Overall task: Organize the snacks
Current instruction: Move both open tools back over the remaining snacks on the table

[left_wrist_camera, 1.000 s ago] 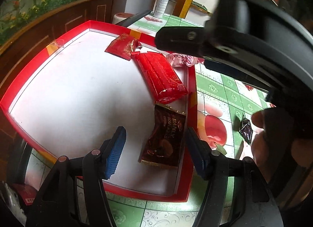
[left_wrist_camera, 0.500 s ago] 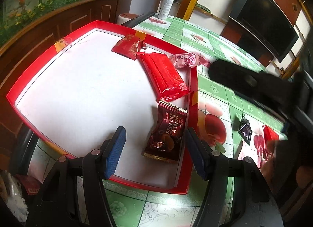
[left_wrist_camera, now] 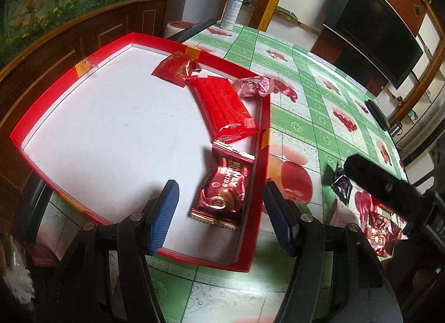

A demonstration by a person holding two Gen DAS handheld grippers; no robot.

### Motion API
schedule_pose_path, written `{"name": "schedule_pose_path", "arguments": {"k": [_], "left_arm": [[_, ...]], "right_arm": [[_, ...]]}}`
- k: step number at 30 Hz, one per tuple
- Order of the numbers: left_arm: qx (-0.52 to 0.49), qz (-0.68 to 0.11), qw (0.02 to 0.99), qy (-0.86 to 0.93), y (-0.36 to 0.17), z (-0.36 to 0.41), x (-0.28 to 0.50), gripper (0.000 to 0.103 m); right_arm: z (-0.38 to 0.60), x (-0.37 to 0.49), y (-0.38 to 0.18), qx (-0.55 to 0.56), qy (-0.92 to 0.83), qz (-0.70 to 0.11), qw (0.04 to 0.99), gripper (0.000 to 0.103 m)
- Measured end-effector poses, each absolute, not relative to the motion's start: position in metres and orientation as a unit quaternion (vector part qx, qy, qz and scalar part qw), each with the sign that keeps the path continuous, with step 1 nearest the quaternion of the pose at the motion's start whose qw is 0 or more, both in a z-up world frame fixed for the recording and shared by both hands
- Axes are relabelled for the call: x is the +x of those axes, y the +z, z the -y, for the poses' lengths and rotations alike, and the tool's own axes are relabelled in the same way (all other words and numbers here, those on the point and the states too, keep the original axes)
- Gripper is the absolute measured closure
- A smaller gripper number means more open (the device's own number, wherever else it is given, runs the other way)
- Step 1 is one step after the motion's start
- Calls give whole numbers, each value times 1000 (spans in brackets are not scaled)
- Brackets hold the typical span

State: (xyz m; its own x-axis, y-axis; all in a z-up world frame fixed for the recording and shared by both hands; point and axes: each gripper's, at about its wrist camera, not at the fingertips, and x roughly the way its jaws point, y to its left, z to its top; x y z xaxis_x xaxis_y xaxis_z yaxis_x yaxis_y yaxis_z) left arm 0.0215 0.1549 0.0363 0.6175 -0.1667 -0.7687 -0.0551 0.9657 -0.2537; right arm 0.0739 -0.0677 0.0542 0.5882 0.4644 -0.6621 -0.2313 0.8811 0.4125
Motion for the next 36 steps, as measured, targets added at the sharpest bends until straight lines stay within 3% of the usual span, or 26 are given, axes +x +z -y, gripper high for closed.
{"name": "schedule_pose_path", "arguments": {"k": [28, 29, 31, 36], "left_arm": [[-79, -432, 893, -94, 52, -92, 12, 40], [-75, -433, 893, -99, 52, -88, 11, 39], [-72, -433, 892, -106, 52, -82, 9, 27], [-65, -432, 890, -133, 53, -65, 4, 26]], "right_arm": [[160, 32, 60, 160, 126, -399, 894, 0], [166, 31, 61, 157, 120, -400, 895, 0], [177, 28, 63, 151, 108, -401, 897, 0], [209, 18, 65, 143, 73, -406, 900, 0]]}}
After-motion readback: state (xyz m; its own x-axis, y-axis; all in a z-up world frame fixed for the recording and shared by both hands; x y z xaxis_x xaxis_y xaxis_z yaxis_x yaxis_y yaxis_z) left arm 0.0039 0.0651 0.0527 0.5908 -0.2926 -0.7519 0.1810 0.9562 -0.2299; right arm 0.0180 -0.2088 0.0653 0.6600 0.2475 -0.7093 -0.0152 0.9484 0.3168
